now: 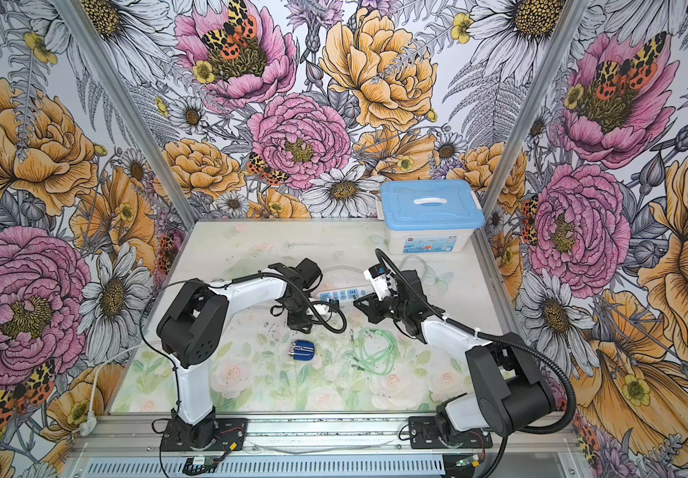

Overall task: Charge the electric shaver
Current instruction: Pick up the plug from the center of the board, then insert the charging cable into the plug.

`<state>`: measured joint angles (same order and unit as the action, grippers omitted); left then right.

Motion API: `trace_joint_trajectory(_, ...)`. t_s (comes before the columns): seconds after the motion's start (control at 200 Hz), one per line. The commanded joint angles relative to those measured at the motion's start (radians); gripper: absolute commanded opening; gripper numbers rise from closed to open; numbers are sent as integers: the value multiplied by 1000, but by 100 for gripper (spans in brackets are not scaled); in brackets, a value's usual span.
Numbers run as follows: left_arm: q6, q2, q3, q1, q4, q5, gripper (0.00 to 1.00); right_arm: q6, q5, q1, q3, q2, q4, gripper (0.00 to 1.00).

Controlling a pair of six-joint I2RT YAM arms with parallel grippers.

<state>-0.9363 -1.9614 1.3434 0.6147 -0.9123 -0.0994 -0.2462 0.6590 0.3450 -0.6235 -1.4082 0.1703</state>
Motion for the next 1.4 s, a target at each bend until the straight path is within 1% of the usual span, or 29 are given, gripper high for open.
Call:
trace_joint_trajectory(0.0, 29, -9, -5, -1, -43, -43, 27, -2, -3, -6, 7, 29, 25, 0)
trace_joint_trajectory(0.13, 35, 33, -21, -3, -14, -67, 0, -9, -5, -8, -1, 38, 12, 0)
trace_joint_trajectory(0.24, 70, 120, -74, -7, 76, -106, 0, -5, 17, -6, -20, 51, -35, 0)
trace_joint_trajectory(0.26, 87, 131, -91, -6, 107, -100, 0, -3, 22, -5, -24, 53, -49, 0)
trace_joint_trajectory(0.275, 98, 171, -102, -8, 129, -98, 0, -2, 26, -3, -28, 54, -59, 0)
trace_joint_trajectory(0.305, 110, 206, -124, -10, 162, -99, 0, -3, 41, -1, -35, 56, -78, 0)
trace_joint_trajectory(0.345, 122, 249, -156, -9, 208, -90, 0, -2, 80, 6, -40, 56, -101, 0)
trace_joint_trajectory(0.38, 132, 289, -190, -6, 256, -74, 0, 5, 114, 18, -50, 51, -131, 0)
trace_joint_trajectory(0.465, 146, 396, -281, -2, 365, -49, 0, 35, 141, 58, -72, 42, -226, 0)
trace_joint_trajectory(0.51, 159, 448, -324, 0, 411, -39, 0, 19, 170, 72, -74, 44, -242, 0)
trace_joint_trajectory(0.656, 165, 586, -428, 12, 466, -50, 0, -36, 242, 136, -94, 78, -254, 0)
trace_joint_trajectory(0.836, 151, 754, -583, 83, 623, 26, 0, -79, 319, 203, -159, 56, -291, 0)
trace_joint_trajectory(0.966, 129, 805, -606, 141, 615, 55, 0, -75, 358, 243, -205, 12, -332, 0)
trace_joint_trajectory(1.091, 118, 827, -606, 176, 598, 75, 0, -41, 370, 252, -233, -19, -391, 0)
trace_joint_trajectory(1.396, 85, 838, -589, 242, 527, 112, 0, 16, 336, 252, -252, -20, -461, 0)
